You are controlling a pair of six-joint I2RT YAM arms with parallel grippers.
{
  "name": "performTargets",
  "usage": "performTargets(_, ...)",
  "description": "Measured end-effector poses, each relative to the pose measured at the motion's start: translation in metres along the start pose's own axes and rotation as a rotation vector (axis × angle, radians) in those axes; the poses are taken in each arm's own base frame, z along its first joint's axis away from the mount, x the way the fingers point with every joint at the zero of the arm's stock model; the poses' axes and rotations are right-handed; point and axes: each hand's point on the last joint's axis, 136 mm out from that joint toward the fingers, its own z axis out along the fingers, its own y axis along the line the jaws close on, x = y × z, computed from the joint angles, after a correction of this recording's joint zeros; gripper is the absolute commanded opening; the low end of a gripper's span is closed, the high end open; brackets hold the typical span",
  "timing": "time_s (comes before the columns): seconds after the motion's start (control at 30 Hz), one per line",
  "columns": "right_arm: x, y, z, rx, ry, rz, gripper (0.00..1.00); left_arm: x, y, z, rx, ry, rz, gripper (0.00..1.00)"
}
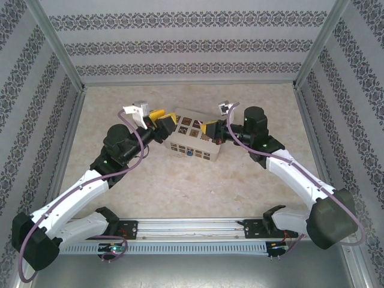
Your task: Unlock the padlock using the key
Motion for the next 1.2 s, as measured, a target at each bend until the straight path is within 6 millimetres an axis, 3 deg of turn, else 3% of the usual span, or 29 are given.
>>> performTargets(0.23, 0.032, -0.055, 0.013, 0.104, 0.103, 0.159, 0.00, 0.064, 0.041, -0.001, -0.126, 0.160, 0.014, 0.78)
performTargets(0.4, 0.055, -0.077, 0.023, 0.138, 0.158, 0.232, 0.00, 0.101, 0.062, 0.001, -0.178, 0.250, 0.008, 0.85)
performTargets(0.7, 0.073, -0.101, 0.029, 0.175, 0.200, 0.293, 0.00, 0.149, 0.080, 0.010, -0.203, 0.390, -0.010, 0.88)
performTargets(1.2, 0.103, -0.122, 0.031, 0.206, 0.244, 0.346, 0.00, 0.210, 0.094, 0.016, -0.200, 0.577, -0.069, 0.80)
